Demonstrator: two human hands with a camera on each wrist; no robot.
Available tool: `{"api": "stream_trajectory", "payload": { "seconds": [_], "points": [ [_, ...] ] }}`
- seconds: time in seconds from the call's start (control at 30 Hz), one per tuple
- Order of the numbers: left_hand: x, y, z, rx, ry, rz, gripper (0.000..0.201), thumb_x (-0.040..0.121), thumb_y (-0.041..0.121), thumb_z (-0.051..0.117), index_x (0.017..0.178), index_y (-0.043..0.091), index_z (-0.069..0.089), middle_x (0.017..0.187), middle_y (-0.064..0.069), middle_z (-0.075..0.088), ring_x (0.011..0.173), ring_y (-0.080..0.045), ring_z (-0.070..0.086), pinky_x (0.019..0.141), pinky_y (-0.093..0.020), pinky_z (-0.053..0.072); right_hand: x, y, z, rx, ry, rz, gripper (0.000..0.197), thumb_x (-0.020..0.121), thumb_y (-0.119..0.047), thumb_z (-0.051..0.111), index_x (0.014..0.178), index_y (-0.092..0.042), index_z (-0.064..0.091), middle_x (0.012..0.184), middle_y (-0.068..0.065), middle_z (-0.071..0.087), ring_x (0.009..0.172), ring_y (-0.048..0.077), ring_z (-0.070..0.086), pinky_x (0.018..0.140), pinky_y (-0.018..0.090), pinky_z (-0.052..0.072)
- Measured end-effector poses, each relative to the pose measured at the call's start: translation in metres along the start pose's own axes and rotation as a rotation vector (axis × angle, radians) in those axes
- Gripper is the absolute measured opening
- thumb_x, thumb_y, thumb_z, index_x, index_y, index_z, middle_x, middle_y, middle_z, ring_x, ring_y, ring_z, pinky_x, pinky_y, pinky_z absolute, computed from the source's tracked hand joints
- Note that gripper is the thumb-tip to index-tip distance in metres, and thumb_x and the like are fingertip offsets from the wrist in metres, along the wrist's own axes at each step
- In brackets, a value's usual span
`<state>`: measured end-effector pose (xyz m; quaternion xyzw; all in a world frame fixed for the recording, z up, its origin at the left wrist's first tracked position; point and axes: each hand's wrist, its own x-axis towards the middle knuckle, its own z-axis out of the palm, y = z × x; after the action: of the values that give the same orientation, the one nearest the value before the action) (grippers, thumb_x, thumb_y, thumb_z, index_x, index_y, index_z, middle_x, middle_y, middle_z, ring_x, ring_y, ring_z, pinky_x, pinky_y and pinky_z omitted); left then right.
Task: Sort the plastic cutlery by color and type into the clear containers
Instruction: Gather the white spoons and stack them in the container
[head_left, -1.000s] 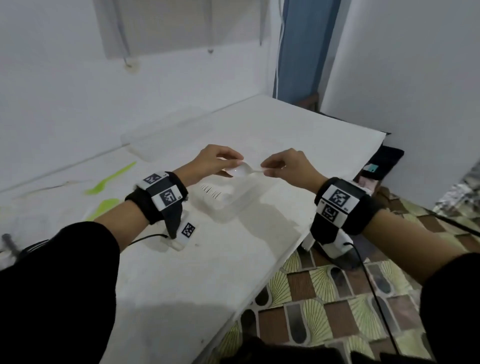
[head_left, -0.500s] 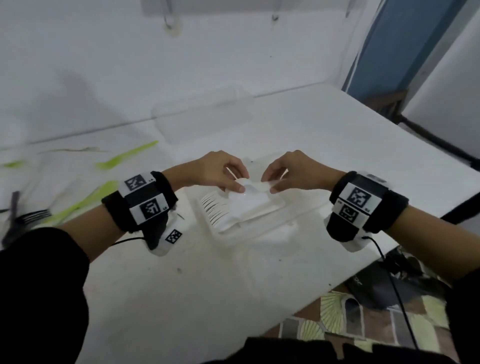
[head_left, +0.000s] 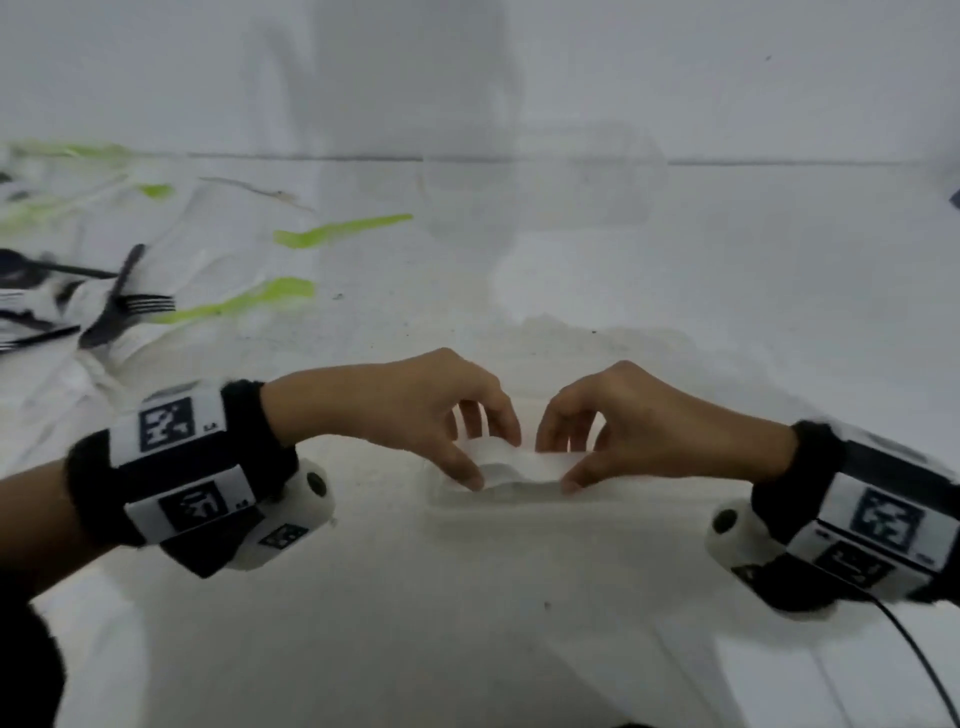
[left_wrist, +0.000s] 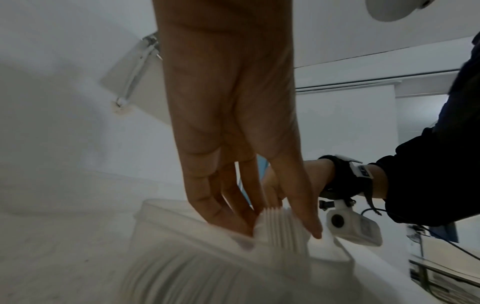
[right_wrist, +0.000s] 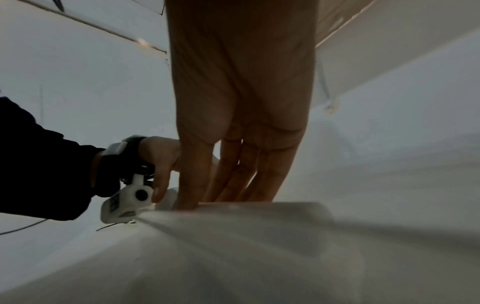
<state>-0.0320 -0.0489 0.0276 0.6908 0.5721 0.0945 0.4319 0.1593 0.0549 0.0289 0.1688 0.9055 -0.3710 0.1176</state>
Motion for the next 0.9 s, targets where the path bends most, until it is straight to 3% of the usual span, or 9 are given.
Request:
{"api": "stream_trajectory", "payload": {
  "seconds": [0.27, 0.4, 0.57, 0.77, 0.9],
  "points": [
    [0.003, -0.008, 0.014, 0.235, -0.055, -0.027, 0.037, 0.075, 0.03, 0.076, 0.11, 0.027, 0.062, 0.106, 0.011, 0.053, 0.089, -0.001, 0.048, 0.079, -0.012, 0.041, 0.015, 0.009, 0.024, -0.07, -0.021, -0.075, 0.028, 0.069, -0.024, 0.08, 0.095, -0.018, 0.069, 0.082, -0.012, 0.06, 0.069, -0.002, 0.054, 0.069, 0.009, 0.045],
    [0.005, -0.011, 0.017, 0.326, 0.019, 0.009, 0.054, 0.074, 0.041, 0.074, 0.123, 0.028, 0.054, 0.123, 0.012, 0.043, 0.109, -0.005, 0.035, 0.09, -0.014, 0.034, 0.015, 0.007, 0.03, -0.197, 0.009, -0.087, 0.027, 0.074, -0.03, 0.075, 0.098, -0.025, 0.064, 0.084, -0.016, 0.051, 0.073, 0.001, 0.046, 0.065, 0.02, 0.044],
    [0.009, -0.015, 0.015, 0.351, 0.035, -0.003, 0.067, 0.079, 0.044, 0.068, 0.137, 0.026, 0.041, 0.141, 0.007, 0.037, 0.126, -0.007, 0.03, 0.102, -0.019, 0.024, 0.017, 0.006, 0.034, -0.288, 0.01, -0.086, 0.026, 0.077, -0.036, 0.071, 0.099, -0.027, 0.061, 0.083, -0.017, 0.046, 0.072, 0.003, 0.041, 0.055, 0.01, 0.027],
    [0.011, -0.013, 0.013, 0.353, 0.001, -0.073, 0.07, 0.083, 0.04, 0.065, 0.143, 0.028, 0.029, 0.152, 0.009, 0.02, 0.136, -0.005, 0.016, 0.103, -0.011, 0.015, 0.015, 0.007, 0.029, -0.282, -0.016, -0.087, 0.027, 0.079, -0.041, 0.068, 0.104, -0.029, 0.066, 0.092, -0.013, 0.061, 0.074, 0.0, 0.044, 0.06, 0.01, 0.033],
    [0.014, -0.015, 0.009, 0.368, 0.017, -0.049, 0.052, 0.095, 0.033, 0.049, 0.143, 0.026, 0.031, 0.149, 0.008, 0.028, 0.133, -0.006, 0.022, 0.099, -0.008, 0.015, 0.014, 0.007, 0.031, -0.244, 0.013, -0.087, 0.026, 0.079, -0.04, 0.069, 0.1, -0.025, 0.068, 0.094, -0.01, 0.062, 0.074, 0.0, 0.045, 0.063, 0.014, 0.036]
  ]
}}
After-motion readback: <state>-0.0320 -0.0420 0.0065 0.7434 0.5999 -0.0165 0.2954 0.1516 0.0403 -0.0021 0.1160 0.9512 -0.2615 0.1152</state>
